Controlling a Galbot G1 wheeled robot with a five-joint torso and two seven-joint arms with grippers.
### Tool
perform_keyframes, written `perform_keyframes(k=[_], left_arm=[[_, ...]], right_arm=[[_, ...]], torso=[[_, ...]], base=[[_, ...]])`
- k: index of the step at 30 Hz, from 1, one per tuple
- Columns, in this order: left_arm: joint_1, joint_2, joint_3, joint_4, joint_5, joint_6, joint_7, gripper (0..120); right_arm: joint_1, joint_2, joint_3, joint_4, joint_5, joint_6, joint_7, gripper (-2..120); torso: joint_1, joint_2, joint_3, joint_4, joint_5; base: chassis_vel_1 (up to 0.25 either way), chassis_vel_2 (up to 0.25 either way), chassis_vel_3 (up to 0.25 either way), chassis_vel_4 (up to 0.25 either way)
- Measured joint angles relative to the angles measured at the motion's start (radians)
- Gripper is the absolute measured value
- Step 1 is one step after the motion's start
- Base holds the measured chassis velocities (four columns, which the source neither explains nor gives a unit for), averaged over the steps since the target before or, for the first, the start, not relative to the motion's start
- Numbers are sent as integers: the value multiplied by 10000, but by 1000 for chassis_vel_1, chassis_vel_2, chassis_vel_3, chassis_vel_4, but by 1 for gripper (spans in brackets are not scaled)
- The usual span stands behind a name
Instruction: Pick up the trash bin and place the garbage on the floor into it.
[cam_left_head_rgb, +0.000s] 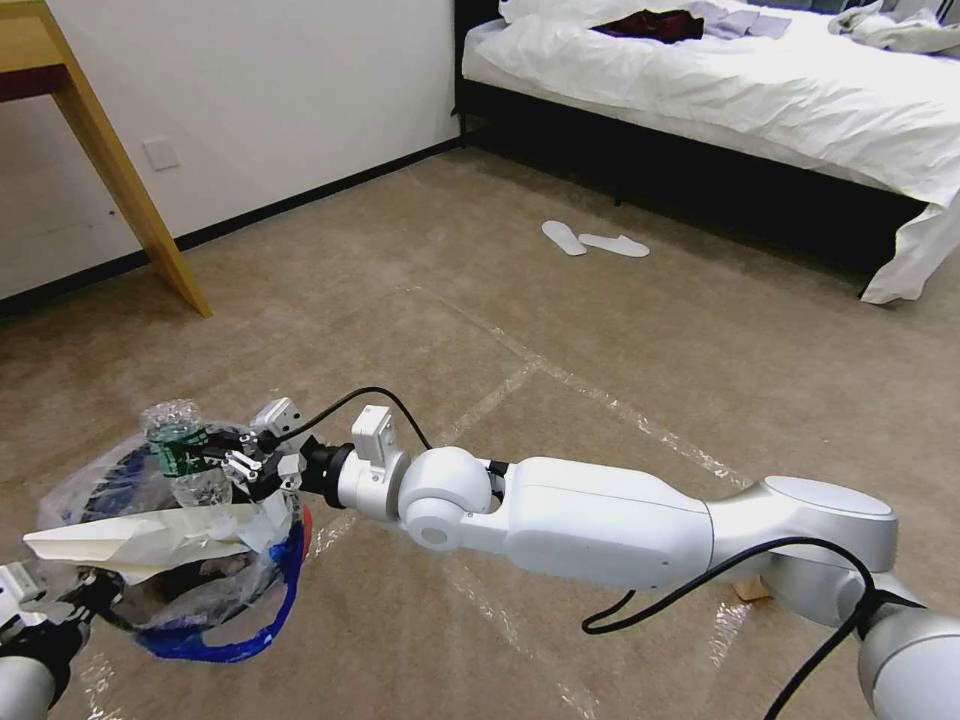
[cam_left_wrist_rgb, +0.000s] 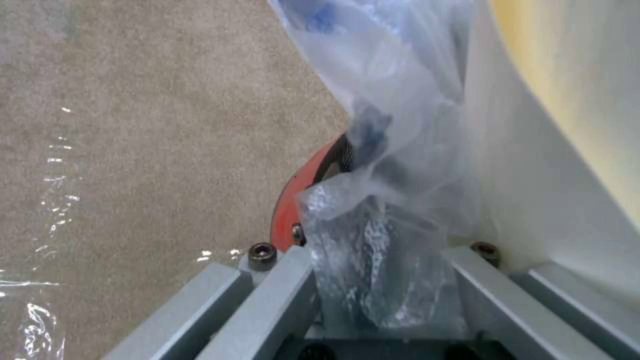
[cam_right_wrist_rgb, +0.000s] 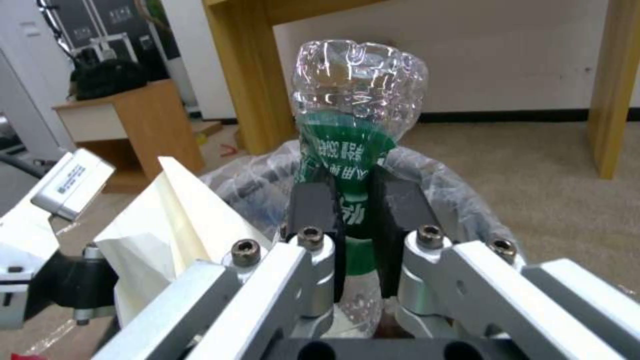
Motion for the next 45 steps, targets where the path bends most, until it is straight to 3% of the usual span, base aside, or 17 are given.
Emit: perform_keyframes(k=[4,6,11,14,17,28,31,45], left_arm=[[36,-42,-10,-50,12,0,9,0],[36,-43,-26,-78,11,1,10,0],[44,-52,-49,-100,2,0,12,0],[49,-56,-53,-96,4,-2,16,0],[39,-58,-54,-67,4,-6,17,0],[-70,38,-103,237,-21,-26,18,0],[-79,53,-103,265,-21,-29,17,0],[-128,108,-128,396,-17,-39,19,0]], right_arm=[[-1,8,-118,69,-59,-16,155,8],[0,8,-158,90,-104,-32,200,13],[-1,-2,-180,150,-161,-70,320,30],[-12,-19,-181,226,-199,-78,387,47],[-11,-30,-181,263,-199,-85,390,51],[-1,-128,-10,694,-52,-95,398,94],[-58,-115,244,913,107,-103,416,99],[-98,-303,970,1699,783,-68,544,100]], torso=[[0,0,0,0,0],[0,0,0,0,0],[0,0,0,0,0],[0,0,0,0,1],[0,0,0,0,0],[0,0,0,0,0],[0,0,0,0,0],[0,0,0,0,0]], base=[[0,0,0,0],[0,0,0,0],[0,0,0,0],[0,0,0,0],[0,0,0,0],[0,0,0,0],[0,0,0,0],[0,0,0,0]])
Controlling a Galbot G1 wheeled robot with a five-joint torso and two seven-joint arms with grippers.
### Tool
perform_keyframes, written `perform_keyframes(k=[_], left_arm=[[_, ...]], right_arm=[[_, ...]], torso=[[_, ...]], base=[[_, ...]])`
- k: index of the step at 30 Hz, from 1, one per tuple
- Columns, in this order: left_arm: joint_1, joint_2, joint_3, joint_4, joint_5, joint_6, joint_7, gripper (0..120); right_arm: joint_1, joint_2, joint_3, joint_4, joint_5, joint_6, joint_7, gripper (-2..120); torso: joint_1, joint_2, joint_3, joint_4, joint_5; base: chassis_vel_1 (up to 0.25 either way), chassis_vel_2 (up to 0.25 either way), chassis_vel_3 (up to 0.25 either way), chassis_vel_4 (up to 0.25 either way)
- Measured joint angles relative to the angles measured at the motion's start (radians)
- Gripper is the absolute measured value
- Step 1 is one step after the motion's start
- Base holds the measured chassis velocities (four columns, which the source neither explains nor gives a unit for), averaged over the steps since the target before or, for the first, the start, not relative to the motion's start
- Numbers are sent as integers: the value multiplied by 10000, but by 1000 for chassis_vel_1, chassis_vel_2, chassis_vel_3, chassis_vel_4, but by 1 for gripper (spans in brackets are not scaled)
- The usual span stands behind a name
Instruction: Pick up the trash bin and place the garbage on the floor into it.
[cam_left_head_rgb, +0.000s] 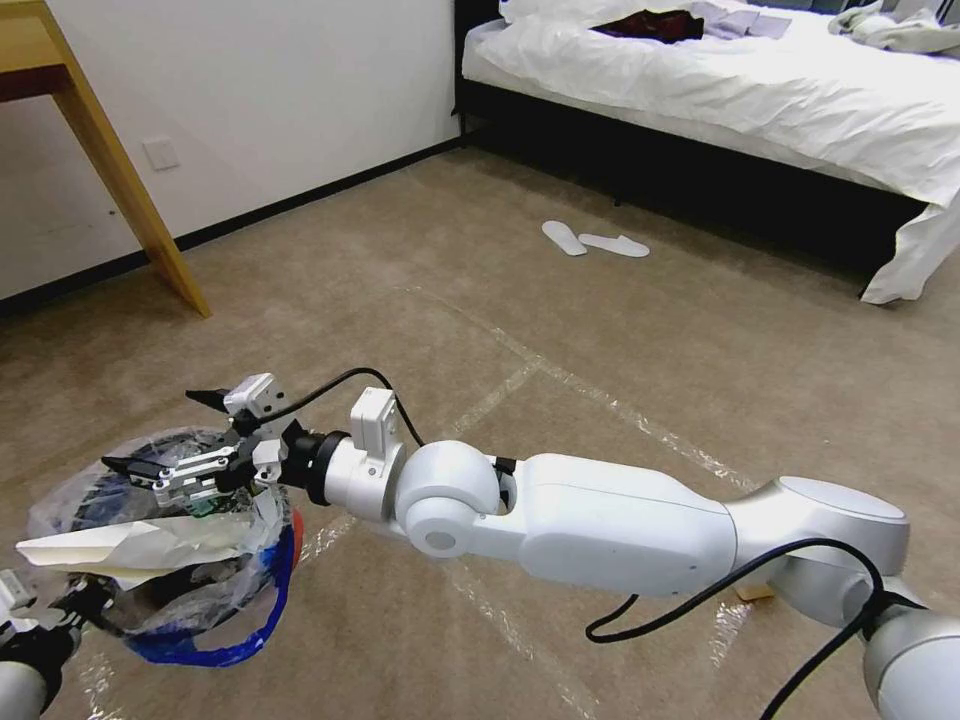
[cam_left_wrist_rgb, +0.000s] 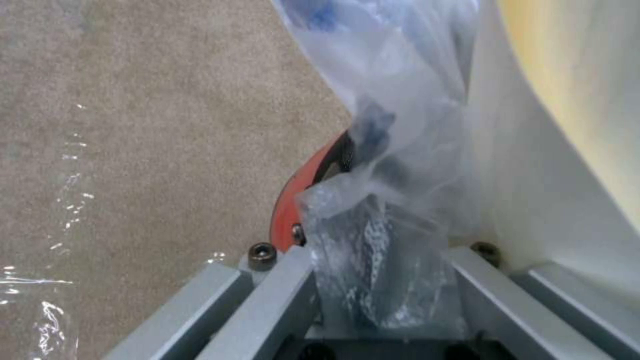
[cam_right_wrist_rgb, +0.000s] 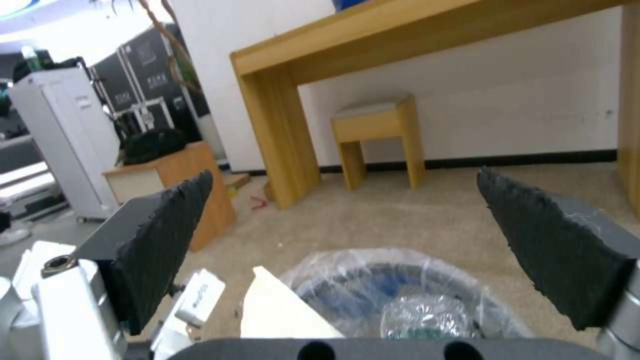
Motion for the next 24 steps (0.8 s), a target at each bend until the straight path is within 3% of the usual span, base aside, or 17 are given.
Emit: perform_keyframes(k=[13,24], left_arm=[[8,-1,-13,45,57,-11,3,0],[20,-2,-47,42,60,-16,3,0]], right_arm=[[-116,-377,1504,820,773,-37,96,100],[-216,-344,1601,1008,926,-78,161,100]], torso=[[0,0,0,0,0],[0,0,0,0,0]], base=[[0,0,0,0],[0,0,0,0]])
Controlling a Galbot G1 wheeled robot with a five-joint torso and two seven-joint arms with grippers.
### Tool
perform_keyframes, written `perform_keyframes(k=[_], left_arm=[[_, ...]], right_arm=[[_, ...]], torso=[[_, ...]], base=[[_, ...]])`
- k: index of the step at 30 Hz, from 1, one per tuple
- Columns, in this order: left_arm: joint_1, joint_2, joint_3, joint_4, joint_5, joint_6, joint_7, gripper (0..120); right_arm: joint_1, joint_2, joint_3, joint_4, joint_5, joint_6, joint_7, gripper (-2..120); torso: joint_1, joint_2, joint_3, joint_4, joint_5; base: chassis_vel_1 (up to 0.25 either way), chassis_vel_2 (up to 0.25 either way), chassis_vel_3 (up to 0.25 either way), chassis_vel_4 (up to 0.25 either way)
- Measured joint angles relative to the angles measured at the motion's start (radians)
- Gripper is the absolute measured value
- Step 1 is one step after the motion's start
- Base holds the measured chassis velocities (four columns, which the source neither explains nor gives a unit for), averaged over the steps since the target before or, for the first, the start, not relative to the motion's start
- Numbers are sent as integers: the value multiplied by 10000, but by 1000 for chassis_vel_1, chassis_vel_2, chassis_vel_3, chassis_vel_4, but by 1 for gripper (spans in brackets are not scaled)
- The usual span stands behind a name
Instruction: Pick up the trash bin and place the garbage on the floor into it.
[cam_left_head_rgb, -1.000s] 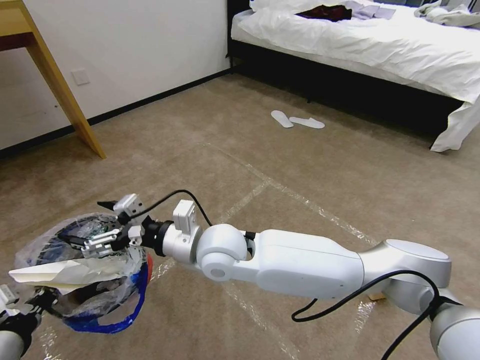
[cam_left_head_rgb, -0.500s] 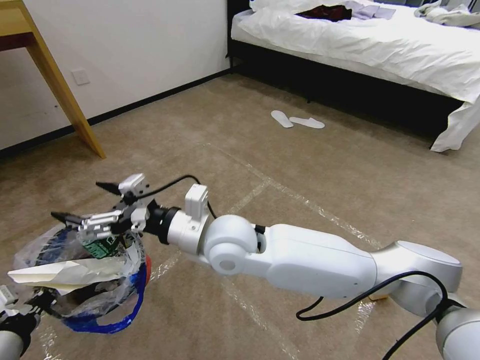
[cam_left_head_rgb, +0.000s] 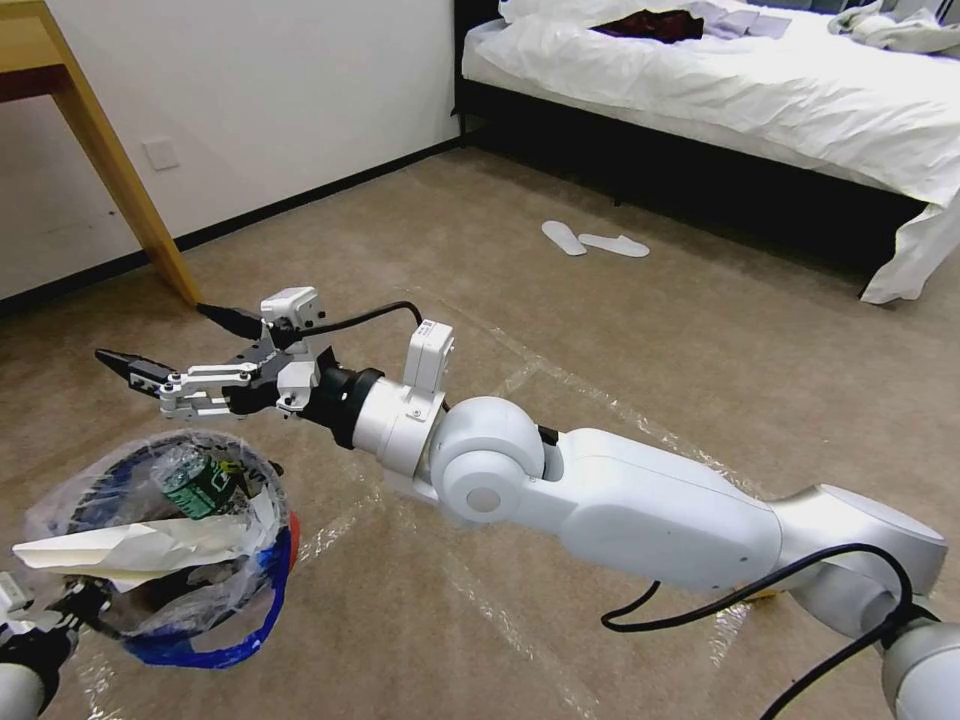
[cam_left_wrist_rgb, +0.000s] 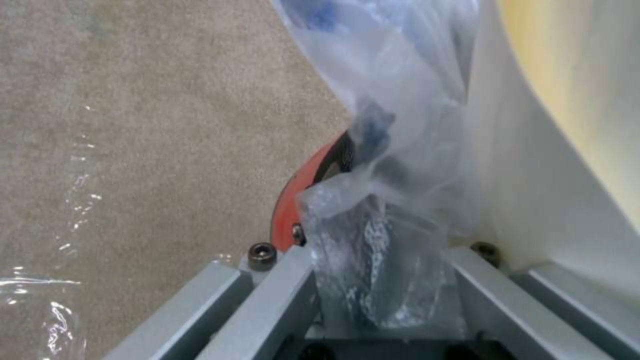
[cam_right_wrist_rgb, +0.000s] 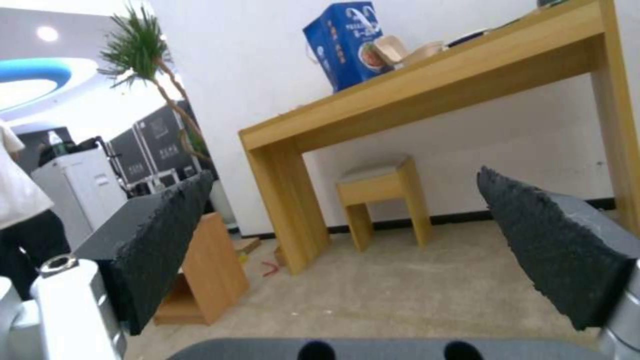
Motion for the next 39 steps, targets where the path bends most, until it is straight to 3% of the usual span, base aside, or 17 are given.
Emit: perform_keyframes(k=[7,10,14,15,19,21,24,30,33,35,39], left_arm=[[-9,-25,-4,0,0,-2,0,0],[-44,-7,-21,-10,1,-5,0,0],[-112,2,-32,-101,119,-10,39,0],[-115,-5,-33,-149,219,-15,76,0],[-115,11,-48,-191,267,-26,101,0],[-142,19,-98,-281,323,-45,110,0],[-141,3,-98,-324,365,-51,130,0],[-152,-119,-39,-463,798,-141,311,0],[-160,-138,-18,-488,870,-161,343,0],[-227,-173,14,-533,916,-169,375,0],[-251,-198,29,-545,982,-185,406,0]], right_arm=[[-35,73,424,75,54,2,80,100],[-166,-172,1224,97,54,34,94,100],[-703,-958,2726,128,-19,86,88,100],[-1151,-1470,3636,273,-222,133,58,100],[-1777,-2012,4569,454,-628,241,-62,100],[-2722,-2515,5988,529,-1434,498,-101,100],[-3109,-2655,6581,525,-1801,594,-130,100],[-4941,-3233,9604,826,-3282,923,-78,100],[-5727,-3298,10549,921,-3860,1125,-110,100],[-7440,-3177,12012,1149,-5103,1528,-231,100],[-8519,-2973,12840,1478,-5644,1673,-312,100]], torso=[[0,0,0,1,0],[0,0,0,2,0],[0,0,0,-1,1],[0,1,0,-1,3],[0,0,0,-3,2],[0,0,0,-2,5],[0,0,0,0,4],[0,0,-1,0,-2],[0,0,-1,0,2],[0,0,0,-3,6],[0,0,-2,-3,4]], base=[[0,0,0,0],[0,0,0,0],[0,0,0,0],[0,0,0,0],[0,0,0,0],[0,0,0,0],[0,0,0,0],[0,0,0,0],[0,0,0,0],[0,0,0,0],[0,0,0,0]])
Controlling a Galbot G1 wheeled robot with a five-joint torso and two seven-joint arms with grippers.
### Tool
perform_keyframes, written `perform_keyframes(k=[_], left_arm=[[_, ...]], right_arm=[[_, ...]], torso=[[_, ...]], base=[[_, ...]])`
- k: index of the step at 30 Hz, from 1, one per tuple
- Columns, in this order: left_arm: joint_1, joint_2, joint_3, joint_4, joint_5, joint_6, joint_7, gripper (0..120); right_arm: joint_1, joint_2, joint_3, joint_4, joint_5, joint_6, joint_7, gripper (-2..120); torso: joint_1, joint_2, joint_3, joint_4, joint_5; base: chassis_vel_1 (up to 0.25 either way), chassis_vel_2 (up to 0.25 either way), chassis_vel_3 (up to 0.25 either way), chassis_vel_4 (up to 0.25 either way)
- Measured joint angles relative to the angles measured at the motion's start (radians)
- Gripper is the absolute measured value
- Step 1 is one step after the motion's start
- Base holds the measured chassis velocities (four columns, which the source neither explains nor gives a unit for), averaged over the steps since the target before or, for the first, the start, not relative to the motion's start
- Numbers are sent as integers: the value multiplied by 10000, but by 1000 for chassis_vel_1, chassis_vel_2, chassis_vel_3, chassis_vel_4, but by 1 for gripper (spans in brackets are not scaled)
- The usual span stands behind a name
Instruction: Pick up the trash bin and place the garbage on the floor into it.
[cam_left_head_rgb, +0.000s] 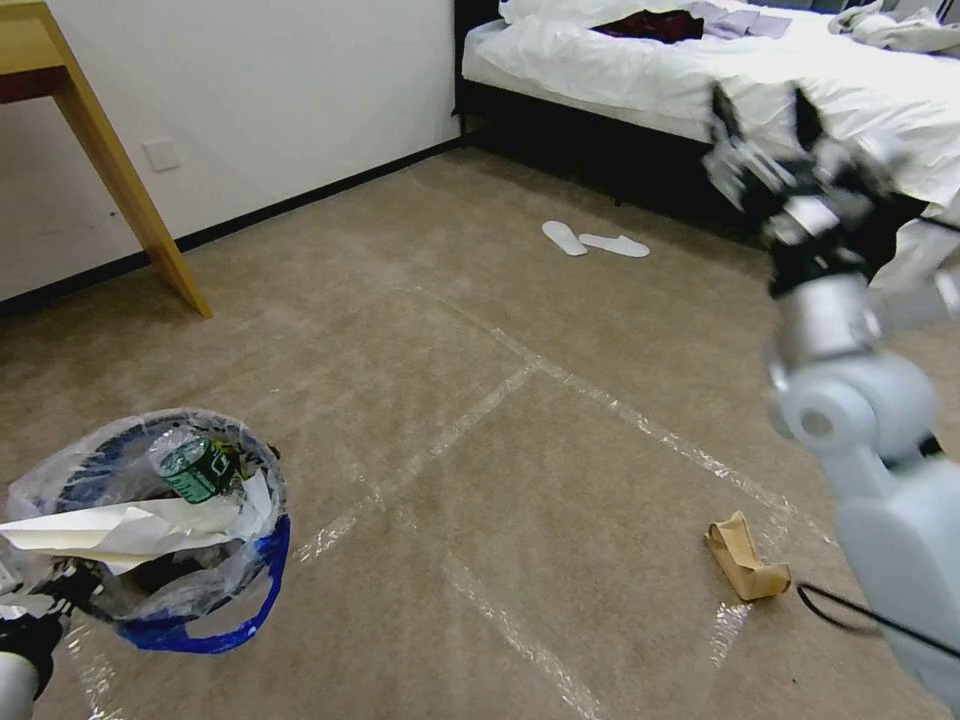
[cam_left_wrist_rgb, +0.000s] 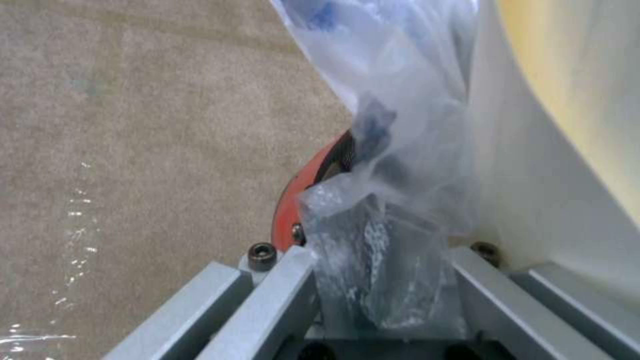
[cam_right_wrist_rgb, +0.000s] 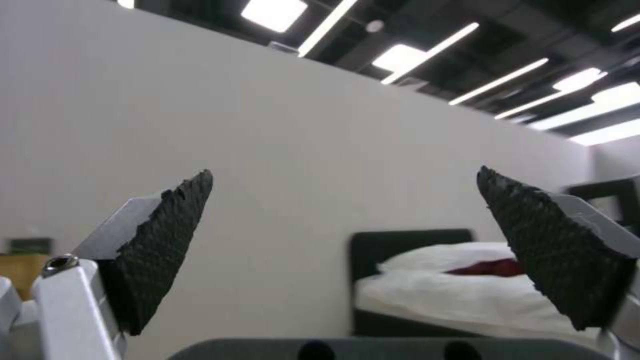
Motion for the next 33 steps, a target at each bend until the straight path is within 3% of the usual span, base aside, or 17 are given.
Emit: perform_keyframes(k=[6,11,20,33], left_arm=[[-43,-55,57,16,157,-60,110,0],[-134,-60,97,69,169,-70,133,0],[-389,-68,226,226,314,-83,203,0],[-368,-81,143,319,371,-128,274,0]], right_arm=[[-2289,790,1205,482,-1298,581,108,100],[-3085,1168,1572,486,-1744,702,283,100],[-3677,1292,2030,-133,-1979,1336,214,100],[-3676,1484,1605,-364,-2214,1519,134,100]], torso=[[0,0,0,3,-5],[0,0,0,1,-3],[0,1,1,2,-4],[0,0,1,4,-4]], base=[[0,0,0,0],[0,0,0,0],[0,0,0,0],[0,0,0,0]])
